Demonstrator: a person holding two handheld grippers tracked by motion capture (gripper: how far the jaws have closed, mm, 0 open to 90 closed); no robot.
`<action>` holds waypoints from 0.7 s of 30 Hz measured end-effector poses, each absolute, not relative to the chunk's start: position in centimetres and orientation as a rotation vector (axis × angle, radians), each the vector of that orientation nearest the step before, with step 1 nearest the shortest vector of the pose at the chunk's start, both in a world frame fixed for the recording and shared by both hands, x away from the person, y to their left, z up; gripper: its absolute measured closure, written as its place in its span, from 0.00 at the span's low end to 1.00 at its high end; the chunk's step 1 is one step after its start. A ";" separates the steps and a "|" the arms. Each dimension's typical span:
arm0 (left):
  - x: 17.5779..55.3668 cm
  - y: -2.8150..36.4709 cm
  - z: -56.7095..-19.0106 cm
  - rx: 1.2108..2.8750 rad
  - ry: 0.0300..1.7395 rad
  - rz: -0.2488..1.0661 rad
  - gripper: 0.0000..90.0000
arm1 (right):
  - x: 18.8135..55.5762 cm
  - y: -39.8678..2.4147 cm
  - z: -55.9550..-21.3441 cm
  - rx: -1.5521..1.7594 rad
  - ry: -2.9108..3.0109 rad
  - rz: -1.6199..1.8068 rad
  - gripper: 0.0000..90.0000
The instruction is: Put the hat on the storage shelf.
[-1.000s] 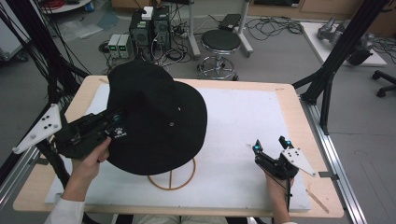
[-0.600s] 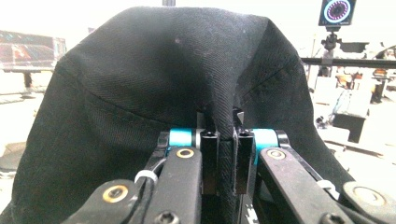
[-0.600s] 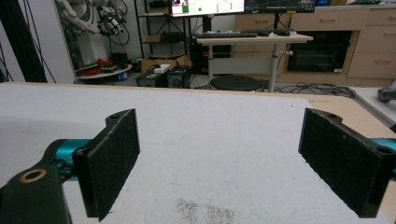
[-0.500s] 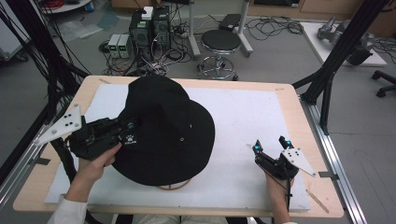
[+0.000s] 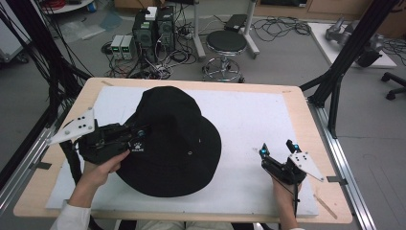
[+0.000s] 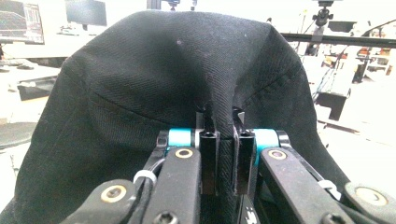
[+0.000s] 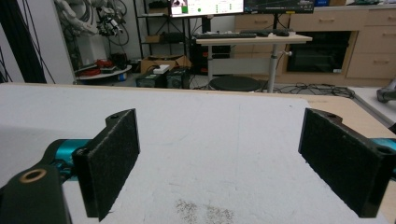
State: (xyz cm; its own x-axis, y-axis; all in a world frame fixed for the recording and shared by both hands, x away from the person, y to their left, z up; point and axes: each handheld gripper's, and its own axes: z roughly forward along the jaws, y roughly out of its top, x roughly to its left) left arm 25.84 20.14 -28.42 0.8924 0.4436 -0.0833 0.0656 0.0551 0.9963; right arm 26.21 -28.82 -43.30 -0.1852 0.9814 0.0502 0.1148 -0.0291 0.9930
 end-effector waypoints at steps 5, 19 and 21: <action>25.9 20.3 -28.5 1.501 0.423 0.289 0.94 | 26.2 -28.8 -43.3 1.227 1.414 1.323 0.13; 26.3 20.8 -28.6 1.475 0.430 0.215 0.79 | 26.2 -28.9 -43.3 1.221 1.412 1.322 0.13; 26.2 21.0 -28.6 1.471 0.436 0.217 0.76 | 26.1 -28.8 -43.3 1.222 1.411 1.323 0.13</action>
